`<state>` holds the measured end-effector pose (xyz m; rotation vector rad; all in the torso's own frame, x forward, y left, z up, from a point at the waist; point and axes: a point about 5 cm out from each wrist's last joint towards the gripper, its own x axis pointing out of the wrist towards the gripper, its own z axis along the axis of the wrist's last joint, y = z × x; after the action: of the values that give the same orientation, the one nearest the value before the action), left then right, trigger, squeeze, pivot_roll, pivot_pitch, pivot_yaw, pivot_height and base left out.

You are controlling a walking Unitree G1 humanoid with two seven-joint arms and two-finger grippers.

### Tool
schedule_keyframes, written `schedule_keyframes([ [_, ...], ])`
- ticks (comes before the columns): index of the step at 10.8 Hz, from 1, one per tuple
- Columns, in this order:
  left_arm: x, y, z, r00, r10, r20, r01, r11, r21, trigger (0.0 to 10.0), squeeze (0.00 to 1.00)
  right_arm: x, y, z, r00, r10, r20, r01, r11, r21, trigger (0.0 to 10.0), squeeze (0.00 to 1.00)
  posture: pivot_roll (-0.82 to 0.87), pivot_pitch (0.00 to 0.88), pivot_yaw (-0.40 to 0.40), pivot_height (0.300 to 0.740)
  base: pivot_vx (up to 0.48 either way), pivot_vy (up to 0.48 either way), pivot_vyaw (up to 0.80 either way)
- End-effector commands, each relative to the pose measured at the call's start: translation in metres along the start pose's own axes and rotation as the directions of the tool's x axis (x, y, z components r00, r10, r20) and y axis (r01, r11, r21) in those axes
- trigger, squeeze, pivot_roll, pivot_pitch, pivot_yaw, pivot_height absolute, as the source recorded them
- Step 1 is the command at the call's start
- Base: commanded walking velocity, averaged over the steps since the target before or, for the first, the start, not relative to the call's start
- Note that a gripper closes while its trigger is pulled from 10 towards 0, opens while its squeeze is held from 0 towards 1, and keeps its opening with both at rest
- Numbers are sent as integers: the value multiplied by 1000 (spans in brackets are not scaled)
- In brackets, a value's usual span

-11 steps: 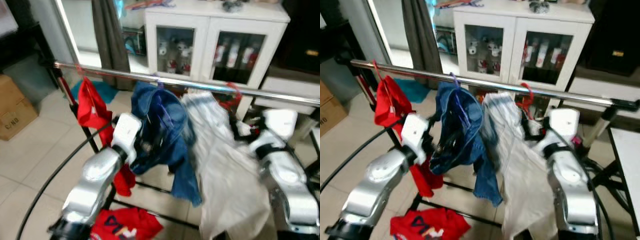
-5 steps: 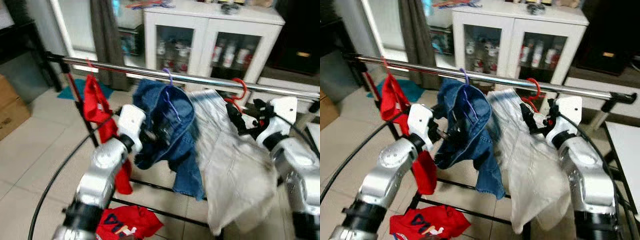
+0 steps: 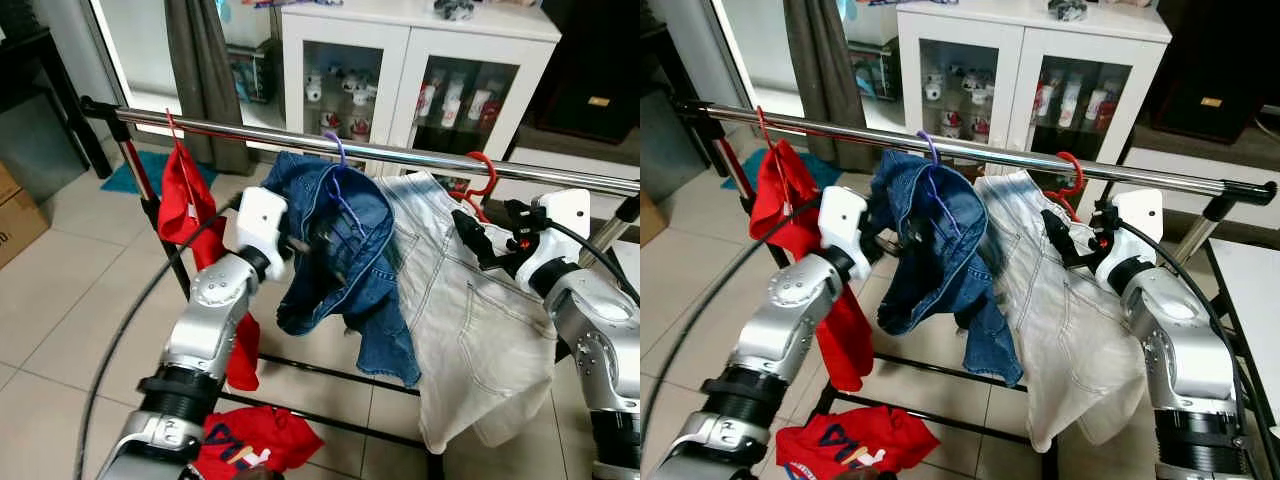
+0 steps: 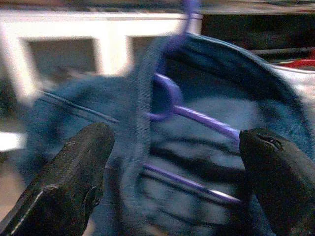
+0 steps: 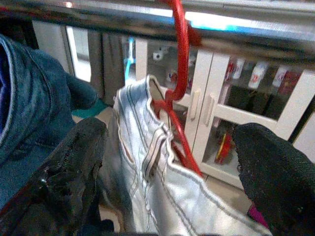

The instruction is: Hang hanger

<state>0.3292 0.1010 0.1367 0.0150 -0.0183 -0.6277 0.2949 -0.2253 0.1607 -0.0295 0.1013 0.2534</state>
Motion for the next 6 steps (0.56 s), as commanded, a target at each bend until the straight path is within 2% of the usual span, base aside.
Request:
schedule_keyframes([
  [1,6,-10,3,988,-154,-20,153,988,-37,10000,647,-3,2,0,1000,6,-9,-7,1000,-6,10000,1000,-67,0,6,740,0,0,0],
  [2,3,-12,-1,980,-193,-56,196,980,40,10000,643,-3,4,-1,1000,8,-13,-8,1000,-6,10000,1000,-70,0,15,740,0,0,0],
  [3,3,-6,0,991,-130,-44,134,987,88,10000,643,-3,4,-1,1000,7,-12,-7,1000,-2,10000,1000,-70,0,16,740,0,0,0],
  [4,5,5,9,1000,-12,25,11,998,62,10000,643,-2,3,1,1000,4,-8,-4,1000,1,10000,1000,-68,12,17,740,0,0,0],
  [5,3,2,10,995,-96,12,95,993,65,10000,639,2,2,3,1000,1,-7,-1,1000,0,10000,1000,-67,13,20,740,0,0,0],
  [6,-11,-9,2,954,-287,-85,294,952,88,10000,639,9,1,5,1000,8,-23,-7,1000,4,10000,1000,-64,13,28,740,0,0,0],
])
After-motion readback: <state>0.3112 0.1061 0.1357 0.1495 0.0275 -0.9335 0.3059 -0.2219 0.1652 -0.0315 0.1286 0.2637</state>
